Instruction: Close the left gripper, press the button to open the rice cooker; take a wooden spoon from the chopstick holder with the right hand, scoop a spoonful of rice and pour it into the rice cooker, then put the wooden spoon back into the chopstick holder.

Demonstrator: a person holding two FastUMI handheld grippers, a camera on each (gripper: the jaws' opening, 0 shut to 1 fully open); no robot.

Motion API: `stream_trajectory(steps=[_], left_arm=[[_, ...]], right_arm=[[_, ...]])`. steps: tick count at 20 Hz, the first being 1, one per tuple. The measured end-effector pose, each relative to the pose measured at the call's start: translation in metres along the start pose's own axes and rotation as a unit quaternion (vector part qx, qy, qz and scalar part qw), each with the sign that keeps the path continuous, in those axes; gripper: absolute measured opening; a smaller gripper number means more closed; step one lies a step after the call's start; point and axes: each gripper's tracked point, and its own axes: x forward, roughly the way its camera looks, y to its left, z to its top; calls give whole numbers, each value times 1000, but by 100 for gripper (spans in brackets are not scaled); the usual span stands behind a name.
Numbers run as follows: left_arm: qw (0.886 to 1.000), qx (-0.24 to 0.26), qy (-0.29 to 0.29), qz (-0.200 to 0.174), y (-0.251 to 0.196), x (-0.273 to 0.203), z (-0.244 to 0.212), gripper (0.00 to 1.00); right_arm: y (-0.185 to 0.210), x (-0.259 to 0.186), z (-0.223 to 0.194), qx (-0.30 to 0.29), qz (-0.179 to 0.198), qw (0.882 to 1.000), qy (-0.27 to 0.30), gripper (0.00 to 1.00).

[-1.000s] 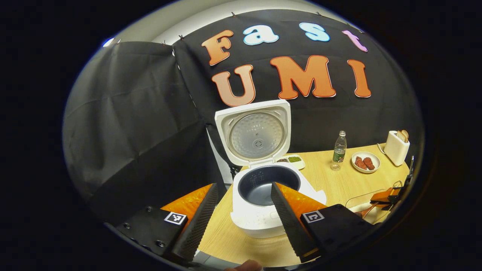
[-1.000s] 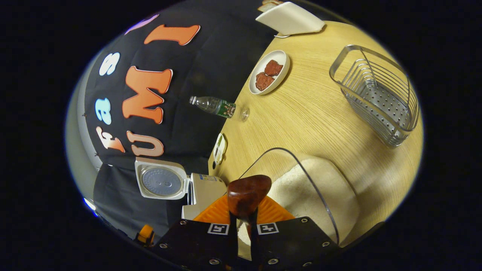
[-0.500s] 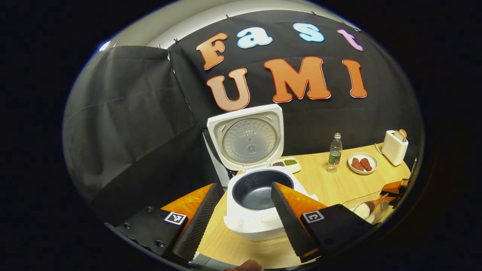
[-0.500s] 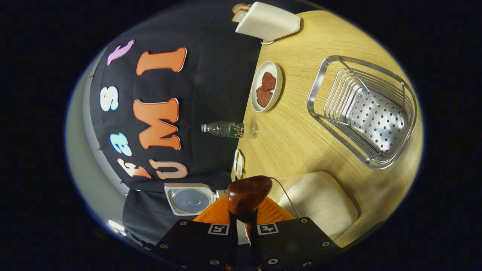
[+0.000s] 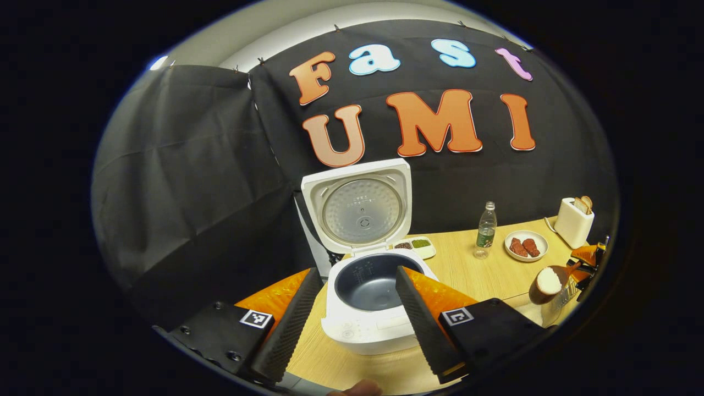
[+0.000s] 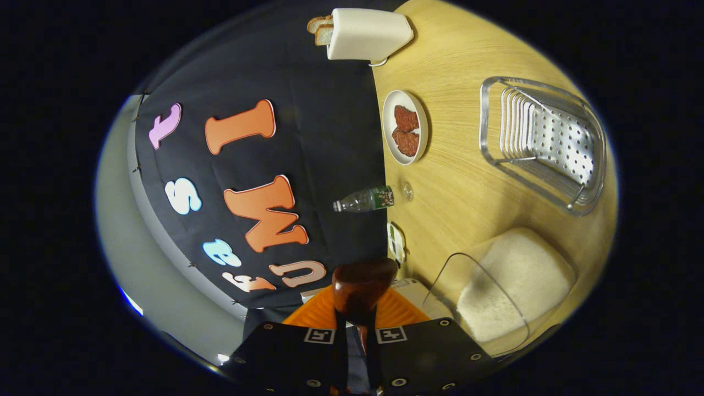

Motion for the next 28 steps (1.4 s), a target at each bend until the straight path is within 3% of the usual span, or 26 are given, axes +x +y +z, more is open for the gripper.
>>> stream_trajectory(steps=[10,20,28], left_arm=[[998,-41,-18,45,62,-12,-6,96],[992,-72,-28,102,138,-15,-22,96],[990,-70,-7,126,172,5,-41,96]], right_arm=[[71,64,-82,-10,38,997,71,13],[60,168,-168,-45,-12,992,120,13],[38,240,-195,-155,-70,980,100,12]])
